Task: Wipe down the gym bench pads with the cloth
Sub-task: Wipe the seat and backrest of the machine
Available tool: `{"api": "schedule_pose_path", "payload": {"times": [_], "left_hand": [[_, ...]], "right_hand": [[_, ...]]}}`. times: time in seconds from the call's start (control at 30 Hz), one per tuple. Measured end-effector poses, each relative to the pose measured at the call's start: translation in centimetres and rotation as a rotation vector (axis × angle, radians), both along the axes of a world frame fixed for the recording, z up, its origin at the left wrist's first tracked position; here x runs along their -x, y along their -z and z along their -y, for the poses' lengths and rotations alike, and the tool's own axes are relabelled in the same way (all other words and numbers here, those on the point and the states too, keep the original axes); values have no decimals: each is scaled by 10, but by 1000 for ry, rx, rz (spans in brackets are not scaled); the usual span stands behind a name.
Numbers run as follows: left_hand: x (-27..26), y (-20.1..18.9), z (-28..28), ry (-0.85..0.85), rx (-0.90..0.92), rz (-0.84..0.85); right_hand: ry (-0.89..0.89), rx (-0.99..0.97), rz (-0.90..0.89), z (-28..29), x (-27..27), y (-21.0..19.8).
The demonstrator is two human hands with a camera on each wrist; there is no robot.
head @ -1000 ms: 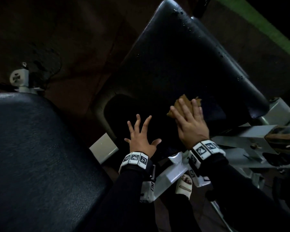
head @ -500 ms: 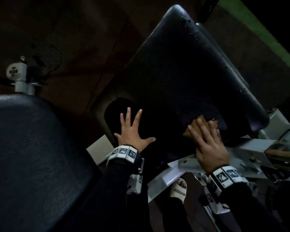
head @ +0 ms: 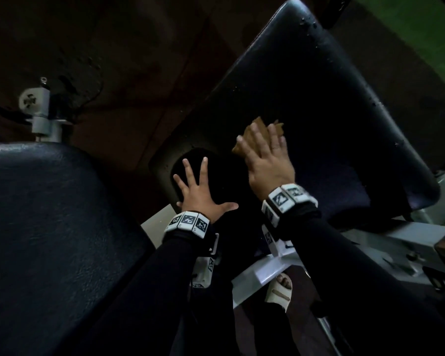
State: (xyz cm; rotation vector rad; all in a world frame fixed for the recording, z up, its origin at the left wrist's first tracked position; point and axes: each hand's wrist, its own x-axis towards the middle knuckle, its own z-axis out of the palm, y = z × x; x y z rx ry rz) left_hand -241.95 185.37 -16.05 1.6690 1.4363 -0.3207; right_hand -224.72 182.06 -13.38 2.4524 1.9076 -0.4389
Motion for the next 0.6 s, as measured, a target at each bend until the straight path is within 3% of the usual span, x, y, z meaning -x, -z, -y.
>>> {"api": "schedule_pose_path", "payload": {"times": [0.13,0.3,0.47,0.6], "left_hand": [[-1,-2,0,-10,-2,3],[-2,-2,-2,9,31,-3],[-3,0,-2,-9,31,10],[-2,2,-1,-20,14,23]], "right_hand": [[-153,23,23,62,12,2],[-34,44,73,108,-22,-19],[222,-65,8,60,-52,-30],[236,-110,34,3,-42,-20]]}}
